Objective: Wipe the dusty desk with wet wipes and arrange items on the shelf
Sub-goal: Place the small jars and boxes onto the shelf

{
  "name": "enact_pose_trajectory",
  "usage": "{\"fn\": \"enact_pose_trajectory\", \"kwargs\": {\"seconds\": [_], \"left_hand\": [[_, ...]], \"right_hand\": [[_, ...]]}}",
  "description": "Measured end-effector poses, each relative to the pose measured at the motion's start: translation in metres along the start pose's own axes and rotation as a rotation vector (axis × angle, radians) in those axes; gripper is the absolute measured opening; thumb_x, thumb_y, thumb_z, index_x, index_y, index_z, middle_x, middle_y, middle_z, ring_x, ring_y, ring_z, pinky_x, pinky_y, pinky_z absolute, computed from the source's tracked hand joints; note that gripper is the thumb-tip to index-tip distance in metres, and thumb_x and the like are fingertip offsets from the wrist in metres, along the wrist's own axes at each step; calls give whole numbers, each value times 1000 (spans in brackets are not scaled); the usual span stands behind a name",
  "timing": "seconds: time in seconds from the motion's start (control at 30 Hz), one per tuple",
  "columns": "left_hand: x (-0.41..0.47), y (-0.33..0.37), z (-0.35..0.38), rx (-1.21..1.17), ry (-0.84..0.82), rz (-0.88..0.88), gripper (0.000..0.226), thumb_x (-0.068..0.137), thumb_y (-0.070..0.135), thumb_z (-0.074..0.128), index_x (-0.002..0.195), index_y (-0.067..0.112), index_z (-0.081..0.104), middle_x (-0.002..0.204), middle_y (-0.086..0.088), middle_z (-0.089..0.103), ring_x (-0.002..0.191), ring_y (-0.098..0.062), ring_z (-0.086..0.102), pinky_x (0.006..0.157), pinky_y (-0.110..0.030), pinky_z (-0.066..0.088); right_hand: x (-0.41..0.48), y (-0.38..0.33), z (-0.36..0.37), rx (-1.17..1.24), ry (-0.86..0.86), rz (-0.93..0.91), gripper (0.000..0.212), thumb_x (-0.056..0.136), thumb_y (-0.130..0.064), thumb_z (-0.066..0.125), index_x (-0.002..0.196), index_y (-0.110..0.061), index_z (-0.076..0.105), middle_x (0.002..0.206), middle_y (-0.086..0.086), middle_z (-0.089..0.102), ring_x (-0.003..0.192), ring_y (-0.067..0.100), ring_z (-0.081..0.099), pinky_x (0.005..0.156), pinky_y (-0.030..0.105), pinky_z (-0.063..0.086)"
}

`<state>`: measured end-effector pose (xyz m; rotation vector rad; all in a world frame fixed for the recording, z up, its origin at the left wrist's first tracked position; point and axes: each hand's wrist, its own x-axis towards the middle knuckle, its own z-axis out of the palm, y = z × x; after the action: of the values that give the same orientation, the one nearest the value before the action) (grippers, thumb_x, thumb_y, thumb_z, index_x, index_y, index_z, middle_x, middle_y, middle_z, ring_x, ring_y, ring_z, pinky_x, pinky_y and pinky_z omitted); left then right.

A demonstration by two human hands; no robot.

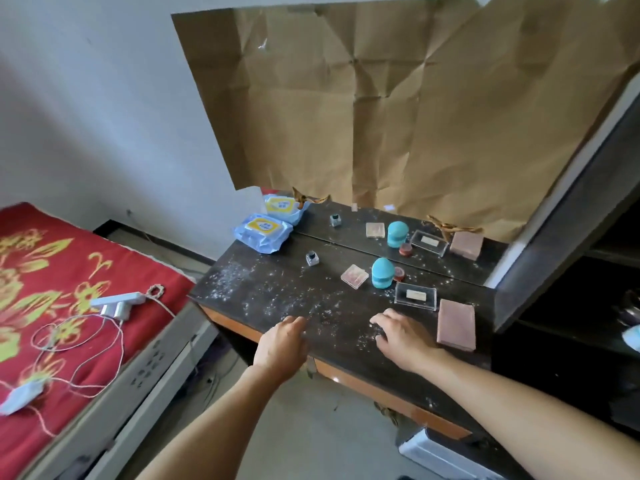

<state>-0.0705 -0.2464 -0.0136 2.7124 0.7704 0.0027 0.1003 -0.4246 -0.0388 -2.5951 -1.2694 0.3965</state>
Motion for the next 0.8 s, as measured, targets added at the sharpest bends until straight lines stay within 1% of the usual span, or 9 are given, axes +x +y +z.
{"fn": "enact_pose_trajectory", "kwargs": {"seconds": [0.1,0.23,0.37,0.5,0.6,0.7,0.8], "left_hand": [[11,-19,-3,-8,-9,-18,17,89,23,47,102,15,54,99,-1,57,89,-25,58,69,-34,45],[41,-36,0,-6,-39,-12,23,88,21,47,108,15,55,104,-2,57,92,-26,58,71,-33,44],[91,-51,4,34,-89,-1,23,91,28,47,108,15,54,106,-1,57,94,-26,58,72,-34,45],[148,-64,4,73,-208,34,26,88,27,51,112,18,53,108,-2,54,98,-28,58,76,-35,45],[193,-71,6,80,-258,49,26,87,27,52,111,18,50,108,-3,50,98,-30,57,74,-37,46],[231,-75,13,103,-291,72,33,86,23,53,119,20,47,113,-5,45,102,-30,55,74,-38,46],[260,-78,25,108,-340,94,43,87,20,51,129,23,41,120,-6,41,108,-28,50,77,-39,46]], "right_hand": [[24,-8,2,-17,-5,7,35,89,-28,50,124,-27,51,122,-3,52,110,19,54,87,34,47],[63,-4,7,-31,2,63,37,89,-28,50,126,-26,50,124,-2,52,110,20,55,86,35,47],[110,12,15,-47,35,164,40,88,-26,53,127,-23,49,128,0,48,117,20,47,88,35,47],[154,31,19,-89,70,272,57,81,-30,62,134,-22,42,138,4,37,126,26,35,94,36,45],[181,42,20,-80,56,356,72,76,-35,68,139,-23,35,148,9,26,131,29,29,100,38,42],[197,49,23,-40,9,439,79,73,-34,71,141,-25,30,149,10,24,129,30,34,93,38,45],[202,50,30,-12,-4,476,78,74,-31,70,140,-27,29,139,5,34,119,26,44,78,34,49]]}}
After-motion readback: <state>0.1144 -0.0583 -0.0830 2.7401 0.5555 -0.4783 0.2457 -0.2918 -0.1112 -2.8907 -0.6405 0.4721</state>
